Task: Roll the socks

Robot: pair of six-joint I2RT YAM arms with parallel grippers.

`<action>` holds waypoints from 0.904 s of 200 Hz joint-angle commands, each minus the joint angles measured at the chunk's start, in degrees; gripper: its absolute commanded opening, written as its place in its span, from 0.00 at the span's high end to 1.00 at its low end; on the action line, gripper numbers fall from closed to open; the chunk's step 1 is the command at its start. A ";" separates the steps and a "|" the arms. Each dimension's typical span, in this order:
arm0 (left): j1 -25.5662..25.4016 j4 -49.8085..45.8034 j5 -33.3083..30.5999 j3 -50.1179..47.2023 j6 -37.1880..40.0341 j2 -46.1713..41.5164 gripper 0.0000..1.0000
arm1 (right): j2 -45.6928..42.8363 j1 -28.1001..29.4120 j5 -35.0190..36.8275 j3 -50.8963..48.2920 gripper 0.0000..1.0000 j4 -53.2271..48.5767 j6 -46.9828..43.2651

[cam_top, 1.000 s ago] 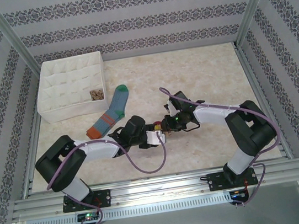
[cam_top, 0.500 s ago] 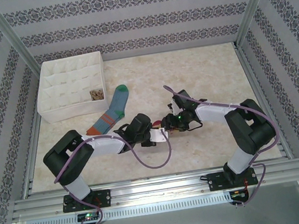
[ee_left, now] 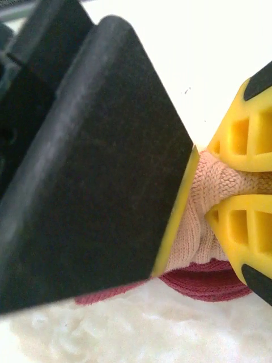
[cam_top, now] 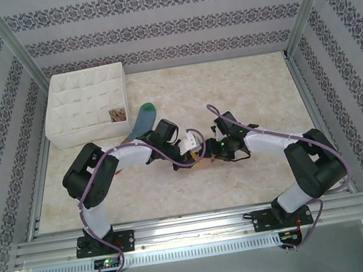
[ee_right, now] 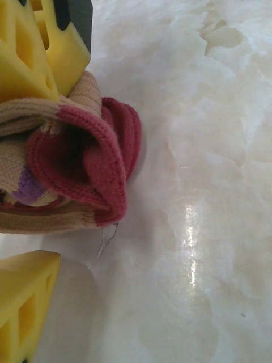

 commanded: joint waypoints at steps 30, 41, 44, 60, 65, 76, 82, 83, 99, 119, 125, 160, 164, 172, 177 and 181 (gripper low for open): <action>2.05 -7.04 8.31 3.15 -8.59 3.53 0.98 | 1.65 0.88 0.48 -3.32 0.43 1.98 4.38; 1.91 -5.90 5.70 2.14 -8.29 2.98 0.92 | 2.46 1.41 0.62 -3.04 0.50 2.02 4.52; 1.87 -5.64 4.89 1.81 -8.12 2.70 0.90 | 2.66 1.65 0.65 -2.97 0.51 2.14 4.54; 1.22 -4.22 1.10 0.22 -6.24 1.43 0.86 | 3.69 2.46 1.09 -2.67 0.60 2.23 4.70; 0.92 -3.95 -0.06 -0.11 -5.56 1.16 0.84 | 3.89 2.68 1.18 -2.58 0.63 2.31 4.77; 0.27 -3.73 -2.38 -0.89 -3.79 0.42 0.80 | 4.36 3.18 1.59 -2.34 0.68 2.26 4.81; -0.12 -3.66 -3.80 -1.21 -2.85 0.01 0.78 | 4.58 3.43 1.92 -2.19 0.70 2.11 4.72; -0.18 -3.61 -3.98 -1.35 -2.68 -0.07 0.77 | 4.63 3.48 2.03 -2.15 0.70 2.08 4.73; -1.18 -2.34 -6.80 -3.10 -0.08 -1.92 0.73 | 4.91 3.84 2.71 -1.96 0.73 1.67 4.78; -2.28 2.72 -10.71 -7.11 2.37 -5.81 0.66 | 5.16 4.11 3.53 -1.79 0.76 1.24 4.77; -2.56 4.62 -11.90 -8.60 3.29 -7.15 0.64 | 5.22 4.11 3.64 -1.70 0.77 1.05 4.69; -3.82 12.12 -17.49 -15.37 9.83 -14.25 0.54 | 5.44 4.18 4.09 -0.93 0.78 -0.27 4.18; -3.99 12.76 -18.08 -16.00 10.57 -14.95 0.53 | 5.45 4.23 4.15 -0.83 0.78 -0.45 4.24; -4.35 14.08 -19.45 -17.30 11.90 -16.34 0.52 | 5.52 4.28 4.18 -0.73 0.78 -0.61 4.06; -4.71 15.13 -20.45 -18.03 12.82 -17.20 0.51 | 5.53 4.33 4.18 -0.69 0.78 -0.74 4.05; -5.08 15.97 -21.42 -18.73 13.51 -17.86 0.50 | 5.52 4.28 4.18 -0.56 0.78 -0.83 4.01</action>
